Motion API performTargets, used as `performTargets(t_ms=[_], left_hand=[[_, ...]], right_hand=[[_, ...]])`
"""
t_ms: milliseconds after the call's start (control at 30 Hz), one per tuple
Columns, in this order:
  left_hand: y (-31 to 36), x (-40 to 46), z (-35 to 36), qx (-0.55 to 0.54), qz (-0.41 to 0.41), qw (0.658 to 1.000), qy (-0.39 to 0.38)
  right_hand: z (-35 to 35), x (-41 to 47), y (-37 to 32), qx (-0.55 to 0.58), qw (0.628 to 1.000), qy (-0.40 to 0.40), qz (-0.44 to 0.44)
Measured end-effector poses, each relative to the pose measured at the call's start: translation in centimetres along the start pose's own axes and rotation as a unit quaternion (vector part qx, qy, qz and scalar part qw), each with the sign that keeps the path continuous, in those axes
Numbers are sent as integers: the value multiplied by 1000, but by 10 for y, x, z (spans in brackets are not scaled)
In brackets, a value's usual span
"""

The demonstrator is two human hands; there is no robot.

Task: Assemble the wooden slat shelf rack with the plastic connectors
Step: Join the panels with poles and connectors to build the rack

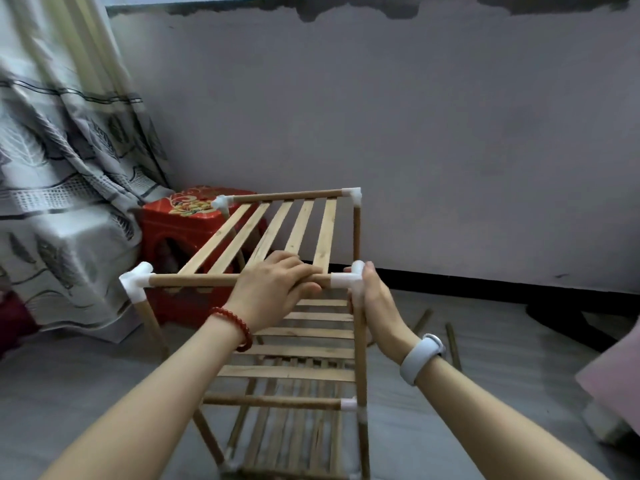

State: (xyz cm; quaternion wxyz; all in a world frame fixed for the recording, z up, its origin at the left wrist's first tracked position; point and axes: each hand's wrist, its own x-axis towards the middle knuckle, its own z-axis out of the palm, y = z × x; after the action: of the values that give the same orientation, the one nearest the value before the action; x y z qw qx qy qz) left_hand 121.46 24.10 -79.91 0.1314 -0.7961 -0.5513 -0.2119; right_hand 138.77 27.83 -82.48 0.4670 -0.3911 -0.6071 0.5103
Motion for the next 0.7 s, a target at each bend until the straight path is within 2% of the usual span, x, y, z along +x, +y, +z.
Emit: performTargets(t_ms=[167,267,400,533,633,700], left_hand=[[-30,-29,-12,35,-56,998,16],[-54,-52,-30,30,-113,993,17],[-73,-82,-49,-1,-195,981,-13],[-88,-100,-66,-54,-262,961,-65],[-79,-97,-82,-107,-272,955,-59],[-57,-85,-85,-102,-242,964,-44]], right_hand=[[36,1,-7,-15,995,-96,-2],[61,-3,-4,-73,987,-142,-18],[89,-12,2,-120,963,-241,-17],[97,-20,7,-190,939,-288,21],[81,-22,10,-257,919,-296,36],[59,-21,15,-278,910,-300,60]])
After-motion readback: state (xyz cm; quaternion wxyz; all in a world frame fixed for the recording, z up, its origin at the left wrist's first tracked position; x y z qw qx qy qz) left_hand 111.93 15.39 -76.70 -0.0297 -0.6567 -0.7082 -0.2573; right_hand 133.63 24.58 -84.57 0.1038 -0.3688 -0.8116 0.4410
